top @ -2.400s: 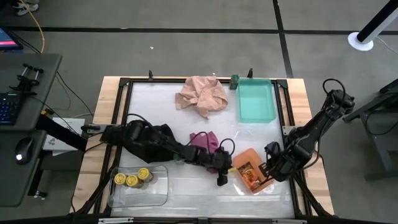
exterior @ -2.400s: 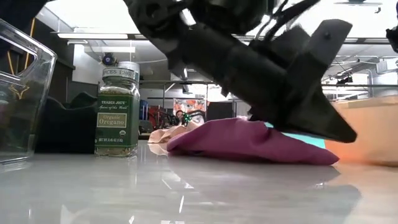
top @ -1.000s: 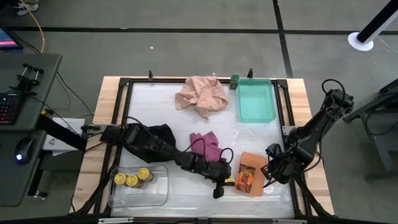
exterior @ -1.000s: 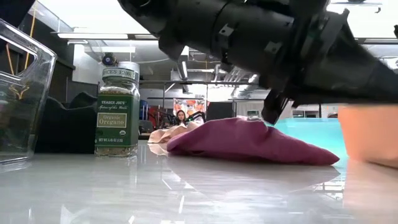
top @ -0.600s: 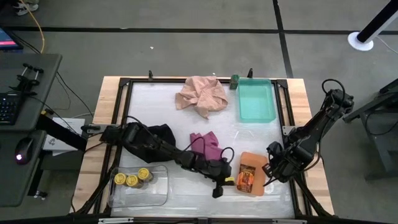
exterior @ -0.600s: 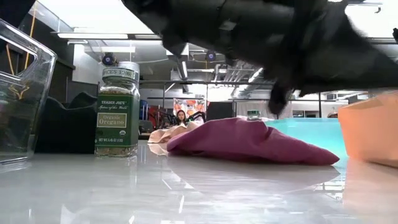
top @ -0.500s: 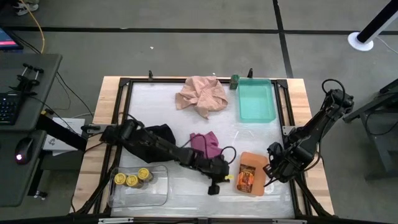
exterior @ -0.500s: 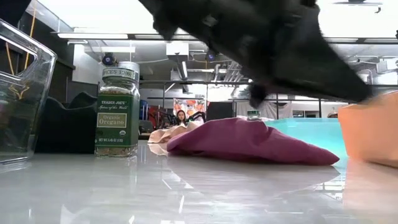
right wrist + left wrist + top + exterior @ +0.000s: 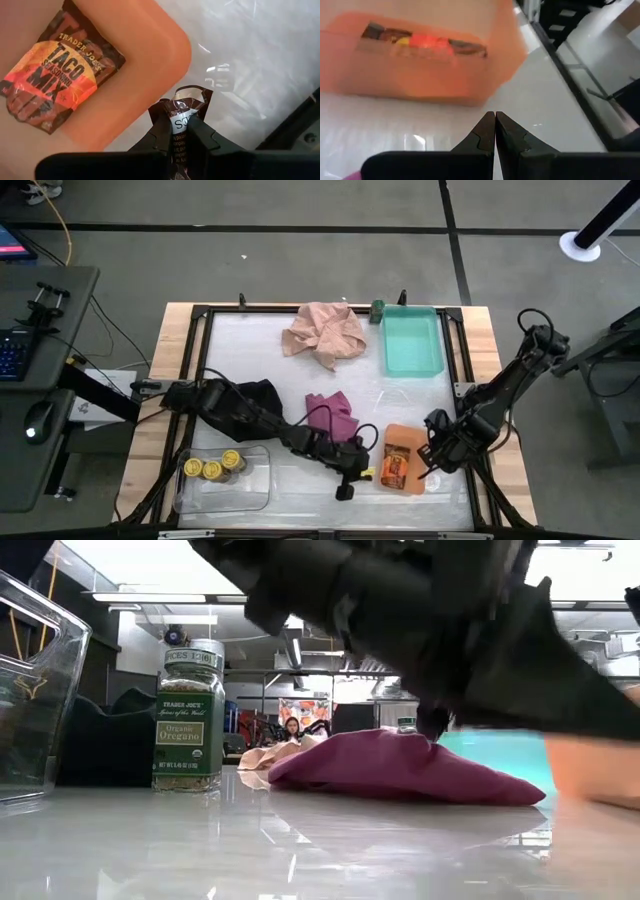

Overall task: Sort spices by type
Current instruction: Put the orange seasoning bag into the orange bin

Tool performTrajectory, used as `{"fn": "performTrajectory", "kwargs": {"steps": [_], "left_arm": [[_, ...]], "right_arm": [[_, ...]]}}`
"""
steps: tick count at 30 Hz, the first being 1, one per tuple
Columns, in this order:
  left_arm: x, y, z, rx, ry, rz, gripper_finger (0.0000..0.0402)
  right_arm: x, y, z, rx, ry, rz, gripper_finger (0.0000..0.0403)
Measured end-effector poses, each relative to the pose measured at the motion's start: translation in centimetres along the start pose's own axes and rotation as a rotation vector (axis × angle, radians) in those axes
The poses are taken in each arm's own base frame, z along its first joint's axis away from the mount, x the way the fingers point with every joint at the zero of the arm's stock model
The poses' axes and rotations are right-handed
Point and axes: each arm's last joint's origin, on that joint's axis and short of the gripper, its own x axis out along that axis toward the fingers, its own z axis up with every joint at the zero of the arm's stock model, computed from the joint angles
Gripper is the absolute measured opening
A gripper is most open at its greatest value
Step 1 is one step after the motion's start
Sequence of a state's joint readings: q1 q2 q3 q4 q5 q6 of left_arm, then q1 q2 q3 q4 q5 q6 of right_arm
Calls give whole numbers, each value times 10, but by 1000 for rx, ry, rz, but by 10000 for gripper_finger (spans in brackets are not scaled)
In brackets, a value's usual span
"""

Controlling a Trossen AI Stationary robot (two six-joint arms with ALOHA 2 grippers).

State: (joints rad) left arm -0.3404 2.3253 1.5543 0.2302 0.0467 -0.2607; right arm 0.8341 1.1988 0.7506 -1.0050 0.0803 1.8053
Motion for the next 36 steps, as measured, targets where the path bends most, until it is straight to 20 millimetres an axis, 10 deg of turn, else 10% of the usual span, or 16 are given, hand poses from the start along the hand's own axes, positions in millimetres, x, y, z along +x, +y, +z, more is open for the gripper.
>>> {"fn": "performTrajectory", "kwargs": {"steps": [24,31,36], "left_arm": [[13,14,-6,-18,-99,19,0],[-30,38,11,54,235,42,0],[-85,57,31,109,332,156,0]], "right_arm": [[5,1,14,-94,9,-78,20],[-39,-6,4,-138,24,-236,20],[-69,17,-5,4,-82,15,20]]}}
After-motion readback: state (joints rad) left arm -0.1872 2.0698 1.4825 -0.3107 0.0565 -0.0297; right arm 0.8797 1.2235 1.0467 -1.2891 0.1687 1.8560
